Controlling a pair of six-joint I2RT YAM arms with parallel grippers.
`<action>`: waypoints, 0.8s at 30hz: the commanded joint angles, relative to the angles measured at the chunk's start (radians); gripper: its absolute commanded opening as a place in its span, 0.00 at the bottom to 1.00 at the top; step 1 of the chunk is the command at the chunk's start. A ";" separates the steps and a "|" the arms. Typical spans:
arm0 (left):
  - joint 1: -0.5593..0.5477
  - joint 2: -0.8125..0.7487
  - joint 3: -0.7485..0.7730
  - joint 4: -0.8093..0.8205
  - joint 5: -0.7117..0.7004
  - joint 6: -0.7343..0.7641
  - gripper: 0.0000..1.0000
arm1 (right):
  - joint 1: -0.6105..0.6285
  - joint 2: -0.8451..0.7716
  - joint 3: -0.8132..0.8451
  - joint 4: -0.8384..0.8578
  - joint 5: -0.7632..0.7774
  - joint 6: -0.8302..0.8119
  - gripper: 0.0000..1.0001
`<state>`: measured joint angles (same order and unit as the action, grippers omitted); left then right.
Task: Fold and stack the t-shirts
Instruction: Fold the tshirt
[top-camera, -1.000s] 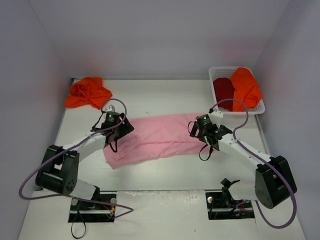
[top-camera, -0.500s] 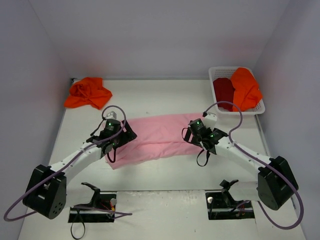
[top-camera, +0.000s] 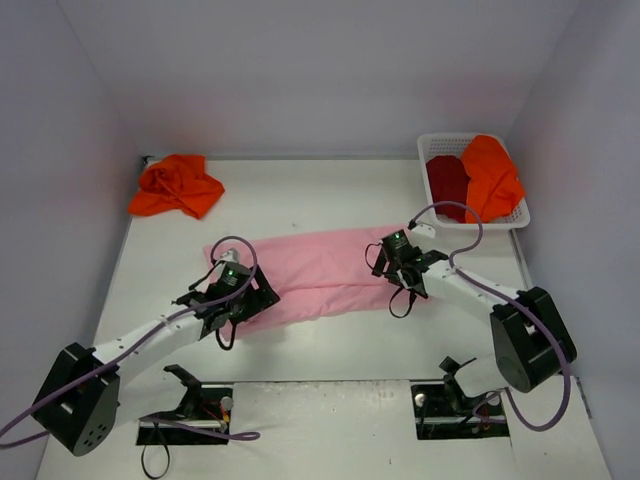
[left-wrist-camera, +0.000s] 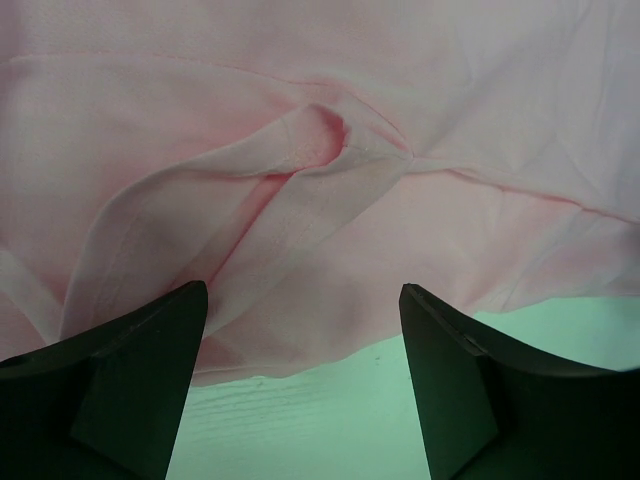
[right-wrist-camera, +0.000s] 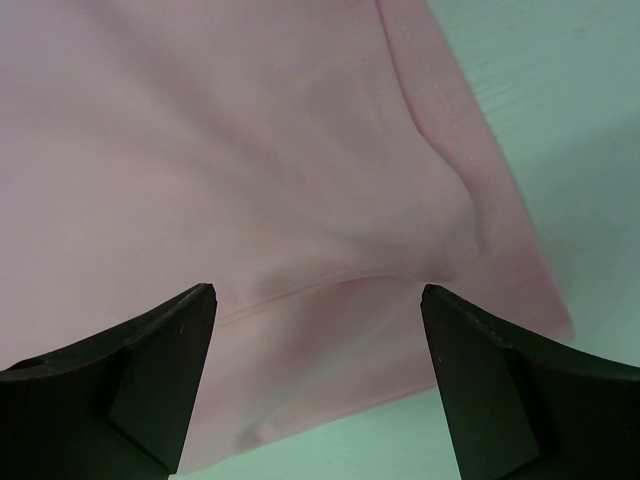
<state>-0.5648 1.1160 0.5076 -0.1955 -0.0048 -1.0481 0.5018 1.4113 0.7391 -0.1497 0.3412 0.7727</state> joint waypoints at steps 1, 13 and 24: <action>-0.001 -0.016 0.017 -0.007 -0.058 -0.018 0.72 | -0.002 0.037 0.080 0.078 -0.014 -0.032 0.80; 0.009 0.186 0.106 0.076 -0.057 0.017 0.72 | -0.045 0.116 0.213 0.087 -0.021 -0.108 0.80; 0.055 0.340 0.170 0.145 -0.024 0.039 0.72 | -0.055 0.268 0.270 0.141 -0.077 -0.122 0.80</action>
<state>-0.5301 1.4147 0.6632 -0.0631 -0.0380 -1.0317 0.4576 1.6650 0.9588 -0.0437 0.2718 0.6640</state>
